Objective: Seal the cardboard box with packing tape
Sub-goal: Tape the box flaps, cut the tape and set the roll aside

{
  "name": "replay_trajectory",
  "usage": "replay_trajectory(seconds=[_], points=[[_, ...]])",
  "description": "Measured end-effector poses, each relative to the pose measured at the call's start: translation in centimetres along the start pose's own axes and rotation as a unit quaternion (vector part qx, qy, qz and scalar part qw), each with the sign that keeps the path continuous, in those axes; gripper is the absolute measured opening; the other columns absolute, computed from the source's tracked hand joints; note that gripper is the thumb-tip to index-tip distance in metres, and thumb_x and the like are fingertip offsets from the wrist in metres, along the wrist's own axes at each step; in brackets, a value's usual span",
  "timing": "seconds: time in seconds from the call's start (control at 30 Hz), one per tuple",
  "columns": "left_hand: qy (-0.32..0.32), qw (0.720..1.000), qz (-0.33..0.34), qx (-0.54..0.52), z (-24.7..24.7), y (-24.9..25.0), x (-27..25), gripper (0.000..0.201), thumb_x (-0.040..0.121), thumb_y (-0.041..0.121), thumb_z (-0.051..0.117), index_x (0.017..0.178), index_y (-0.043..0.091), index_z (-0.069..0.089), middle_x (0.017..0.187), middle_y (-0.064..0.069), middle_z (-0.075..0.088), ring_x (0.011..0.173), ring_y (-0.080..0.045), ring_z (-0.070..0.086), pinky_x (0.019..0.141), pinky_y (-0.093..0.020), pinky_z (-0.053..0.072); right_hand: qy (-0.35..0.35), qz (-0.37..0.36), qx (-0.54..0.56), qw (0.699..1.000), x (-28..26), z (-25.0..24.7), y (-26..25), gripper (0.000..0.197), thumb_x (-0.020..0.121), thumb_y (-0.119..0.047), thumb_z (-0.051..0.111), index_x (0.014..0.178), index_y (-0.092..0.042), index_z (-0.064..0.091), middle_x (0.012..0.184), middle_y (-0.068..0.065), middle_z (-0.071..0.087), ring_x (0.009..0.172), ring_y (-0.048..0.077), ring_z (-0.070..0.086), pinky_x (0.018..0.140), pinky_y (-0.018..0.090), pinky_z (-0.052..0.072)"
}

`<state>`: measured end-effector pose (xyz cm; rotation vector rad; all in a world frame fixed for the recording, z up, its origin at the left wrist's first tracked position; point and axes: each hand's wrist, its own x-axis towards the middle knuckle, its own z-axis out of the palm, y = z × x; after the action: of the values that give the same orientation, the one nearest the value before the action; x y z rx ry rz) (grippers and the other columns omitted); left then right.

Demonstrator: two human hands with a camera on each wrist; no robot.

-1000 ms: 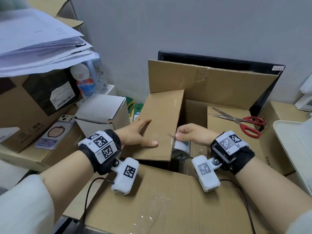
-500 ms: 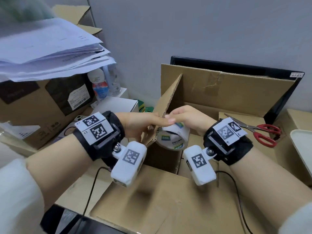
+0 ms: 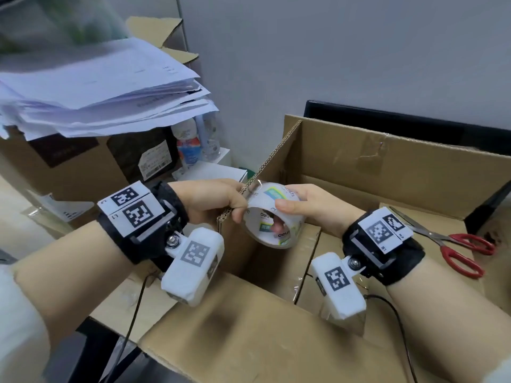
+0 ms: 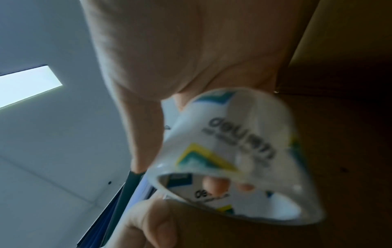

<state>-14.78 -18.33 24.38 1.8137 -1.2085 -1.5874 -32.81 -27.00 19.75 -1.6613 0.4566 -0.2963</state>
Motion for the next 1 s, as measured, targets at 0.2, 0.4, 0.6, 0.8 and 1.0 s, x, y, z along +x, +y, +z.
replay_trajectory(seconds=[0.2, 0.4, 0.6, 0.8, 1.0], points=[[0.002, 1.000, 0.004, -0.003, -0.3, -0.2, 0.4, 0.033, 0.048, -0.005, 0.048, 0.080, 0.003, 0.048, 0.068, -0.011, 0.045, 0.049, -0.021, 0.046, 0.040, -0.016, 0.039, 0.042, -0.026, 0.046, 0.998, -0.3, 0.2, 0.2, 0.024, 0.079, -0.040, 0.064, 0.069, -0.018, 0.064, 0.047, 0.001, 0.062, 0.039, 0.012, 0.059, 0.045, 0.020, 0.050], [0.012, 1.000, -0.005, -0.007, -0.4, -0.3, 0.3, 0.035, 0.048, -0.005, 0.047, 0.081, 0.006, 0.047, 0.064, -0.009, 0.040, 0.049, -0.019, 0.041, 0.040, -0.016, 0.035, 0.083, 0.005, -0.056, 0.995, 0.9, 0.1, -0.5, 0.044, 0.077, -0.036, 0.070, 0.073, 0.007, 0.060, 0.062, 0.008, 0.058, 0.054, 0.012, 0.052, 0.052, 0.018, 0.041], [0.002, 1.000, -0.012, 0.004, -0.4, -0.4, 0.2, 0.056, 0.044, -0.002, 0.053, 0.100, 0.002, 0.052, 0.081, -0.017, 0.042, 0.062, -0.025, 0.043, 0.047, -0.021, 0.038, 0.127, 0.110, -0.191, 0.967, 2.1, 1.4, 1.5, 0.050, 0.072, -0.055, 0.069, 0.062, -0.011, 0.047, 0.058, 0.006, 0.042, 0.055, 0.015, 0.038, 0.055, 0.028, 0.028], [-0.016, 1.000, -0.011, 0.003, -0.2, 0.1, -0.5, 0.055, 0.053, -0.003, 0.049, 0.107, -0.002, 0.054, 0.089, -0.021, 0.052, 0.067, -0.029, 0.052, 0.052, -0.021, 0.045, 0.151, 0.130, -0.192, 0.961, 3.6, 2.5, 1.5, 0.054, 0.075, -0.054, 0.067, 0.047, -0.018, 0.038, 0.043, -0.008, 0.041, 0.046, 0.010, 0.040, 0.049, 0.023, 0.029], [-0.012, 0.992, -0.040, 0.122, 0.8, 2.1, -1.0, 0.039, 0.070, 0.013, 0.068, 0.106, 0.007, 0.054, 0.103, -0.014, 0.060, 0.077, -0.021, 0.058, 0.061, -0.029, 0.048, 0.091, 0.155, -0.185, 0.966, 3.4, 1.7, 1.2, 0.050, 0.078, -0.044, 0.068, 0.047, -0.016, 0.042, 0.034, -0.010, 0.036, 0.036, 0.005, 0.033, 0.046, 0.021, 0.024]])
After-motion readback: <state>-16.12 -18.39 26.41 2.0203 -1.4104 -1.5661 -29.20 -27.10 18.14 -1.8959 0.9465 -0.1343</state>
